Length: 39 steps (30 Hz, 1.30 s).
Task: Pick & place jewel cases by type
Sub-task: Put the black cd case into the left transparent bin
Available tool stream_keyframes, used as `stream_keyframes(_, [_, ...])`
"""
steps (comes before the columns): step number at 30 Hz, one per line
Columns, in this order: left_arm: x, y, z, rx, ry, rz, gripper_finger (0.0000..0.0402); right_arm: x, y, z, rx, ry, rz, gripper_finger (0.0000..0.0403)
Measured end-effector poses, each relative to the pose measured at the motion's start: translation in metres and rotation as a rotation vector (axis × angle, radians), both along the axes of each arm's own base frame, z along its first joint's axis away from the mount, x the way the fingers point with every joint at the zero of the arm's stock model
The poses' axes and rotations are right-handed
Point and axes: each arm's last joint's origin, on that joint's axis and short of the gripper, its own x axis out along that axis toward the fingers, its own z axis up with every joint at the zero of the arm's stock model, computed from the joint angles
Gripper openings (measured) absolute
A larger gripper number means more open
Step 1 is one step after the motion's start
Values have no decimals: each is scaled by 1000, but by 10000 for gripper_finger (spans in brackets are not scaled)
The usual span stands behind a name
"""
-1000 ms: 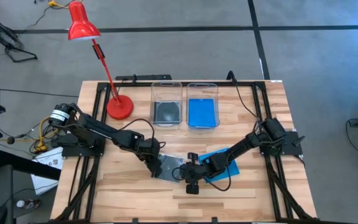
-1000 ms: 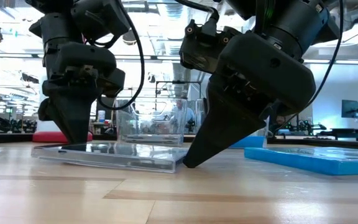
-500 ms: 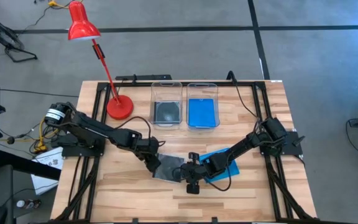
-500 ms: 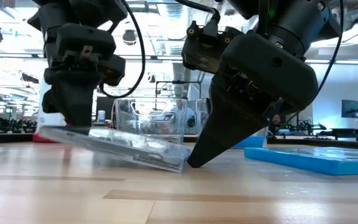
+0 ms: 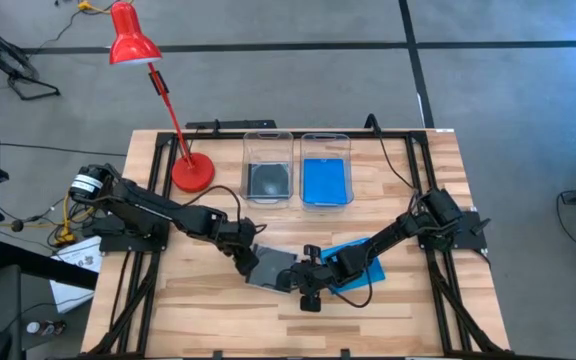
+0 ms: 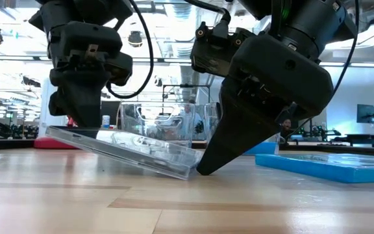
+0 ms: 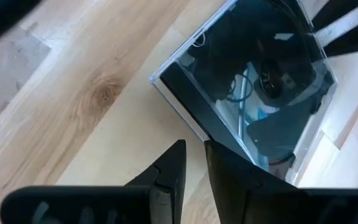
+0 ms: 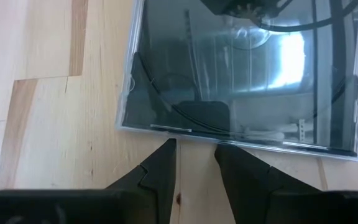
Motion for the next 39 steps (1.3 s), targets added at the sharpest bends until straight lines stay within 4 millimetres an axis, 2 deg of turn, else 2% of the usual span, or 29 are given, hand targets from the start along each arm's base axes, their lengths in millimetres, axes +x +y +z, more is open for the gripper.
stream_keyframes(21, [1, -1, 3, -8, -32, -20, 61, -2, 1, 0, 6, 22, -24, 118])
stream_keyframes(25, [1, 0, 15, -7, -100, -20, 61, -4, 3, 0, -12, 21, -29, 118])
stream_keyframes(31, [3, 1, 44, 15, -293, -9, 61, -4, 3, 0, -11, 21, -28, 118])
stream_keyframes(35, [3, 1, 43, 20, -295, -22, 61, -4, 3, 0, -10, 21, -27, 118])
stream_keyframes(39, [2, 1, 33, 26, -279, -14, 63, -4, 3, 0, -10, 20, -27, 118])
